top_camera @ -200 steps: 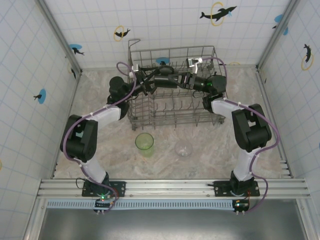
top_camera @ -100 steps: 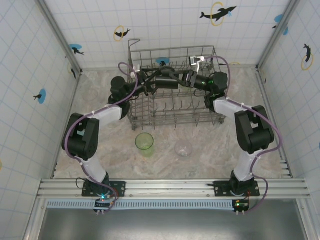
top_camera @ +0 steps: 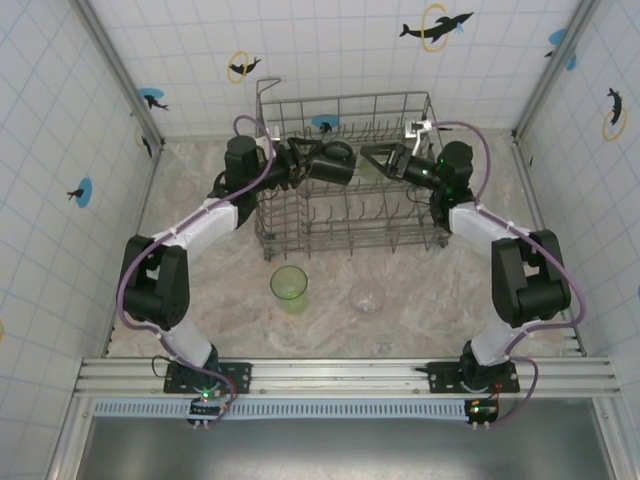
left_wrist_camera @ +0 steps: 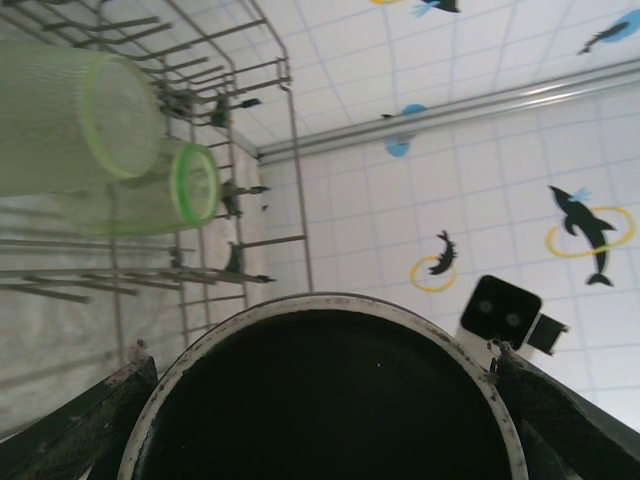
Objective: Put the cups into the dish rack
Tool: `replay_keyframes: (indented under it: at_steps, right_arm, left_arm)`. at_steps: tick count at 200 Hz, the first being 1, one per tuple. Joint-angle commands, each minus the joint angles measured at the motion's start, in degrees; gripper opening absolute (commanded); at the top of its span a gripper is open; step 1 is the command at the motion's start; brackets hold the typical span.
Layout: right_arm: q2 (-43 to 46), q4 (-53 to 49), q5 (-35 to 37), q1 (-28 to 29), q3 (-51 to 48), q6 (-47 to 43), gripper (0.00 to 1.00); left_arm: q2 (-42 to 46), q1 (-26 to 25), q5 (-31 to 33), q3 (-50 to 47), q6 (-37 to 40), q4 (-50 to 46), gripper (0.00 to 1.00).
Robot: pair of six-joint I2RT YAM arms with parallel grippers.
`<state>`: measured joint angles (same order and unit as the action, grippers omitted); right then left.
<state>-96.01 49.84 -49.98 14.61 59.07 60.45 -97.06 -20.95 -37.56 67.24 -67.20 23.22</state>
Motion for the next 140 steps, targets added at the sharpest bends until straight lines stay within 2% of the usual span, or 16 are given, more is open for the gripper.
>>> replay_keyframes:
  at_steps: [1,40,79,99,106,140]
  right_arm:
    - [2.84,-8.58,3.72,-1.39,-1.39,-4.57,0.79]
    - [6.0,-14.54,6.66,-3.76,-3.67,-7.94,0.81]
    - [9.93,-27.08,11.23,-5.21,-2.76,-15.39,0.84]
    - [11.94,-30.63,13.59,-5.2,-3.25,-18.35,0.88]
    - [12.51,-31.9,14.04,-5.12,-3.38,-19.02,0.93]
    - [15.5,-37.62,16.39,-4.82,-3.85,-22.72,0.94]
  left_arm:
    - [2.07,-0.06,2.88,4.18,6.25,-3.02,0.0]
    - [1.45,-0.05,8.12,10.09,13.59,-12.78,0.0]
    - [0.99,-0.23,12.91,15.82,19.51,-21.04,0.0]
    - [0.19,-0.58,17.57,19.62,23.66,-26.9,0.0]
    - [-0.18,-0.88,19.29,21.04,25.14,-28.83,0.0]
    - [-3.67,-2.97,27.26,29.73,33.23,-38.75,0.0]
